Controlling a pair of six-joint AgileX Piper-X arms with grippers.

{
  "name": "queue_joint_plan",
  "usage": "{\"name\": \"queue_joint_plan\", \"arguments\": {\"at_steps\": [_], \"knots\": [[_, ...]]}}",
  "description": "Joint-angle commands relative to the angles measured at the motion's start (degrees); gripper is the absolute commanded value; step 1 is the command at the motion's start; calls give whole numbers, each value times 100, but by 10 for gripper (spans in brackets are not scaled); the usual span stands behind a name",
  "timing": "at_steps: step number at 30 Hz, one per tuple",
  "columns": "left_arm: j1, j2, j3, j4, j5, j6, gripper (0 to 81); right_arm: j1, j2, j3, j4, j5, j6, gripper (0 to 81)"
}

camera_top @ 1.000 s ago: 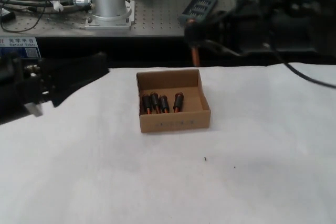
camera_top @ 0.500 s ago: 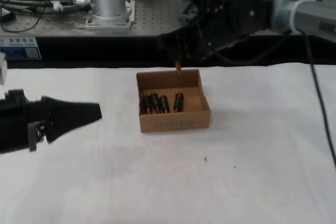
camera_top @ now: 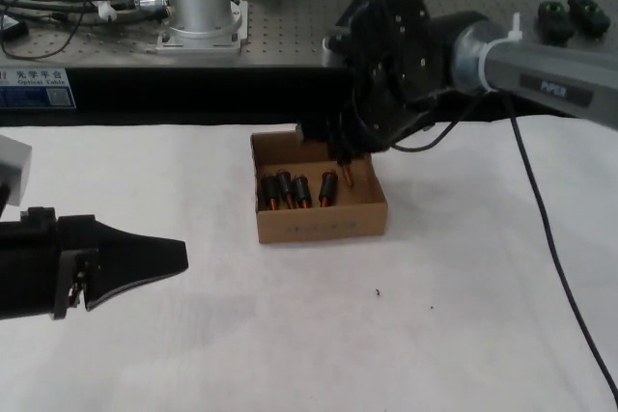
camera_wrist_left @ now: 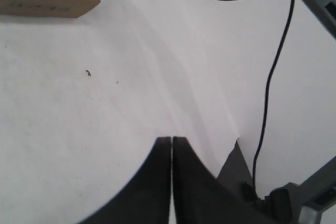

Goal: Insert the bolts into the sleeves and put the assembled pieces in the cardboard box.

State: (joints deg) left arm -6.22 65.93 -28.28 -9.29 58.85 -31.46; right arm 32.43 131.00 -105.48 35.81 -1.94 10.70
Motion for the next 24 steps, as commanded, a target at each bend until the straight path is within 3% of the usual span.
{"name": "queue_joint_plan", "arguments": {"at_steps": [1,12,14,19,24], "knots": [[22,-20,-12,-19,233,66,6,-39,44,-99,33,11,-5,32],[22,-20,-12,223,351,66,6,-39,202,-99,33,55,-5,1],[22,-20,-12,260,351,66,6,-39,218,-99,82,45,-5,50],[22,-20,-12,371,351,66,6,-39,230,-99,119,-19,-5,279],[22,-20,-12,371,351,66,6,-39,213,-99,87,-10,-5,302]]}}
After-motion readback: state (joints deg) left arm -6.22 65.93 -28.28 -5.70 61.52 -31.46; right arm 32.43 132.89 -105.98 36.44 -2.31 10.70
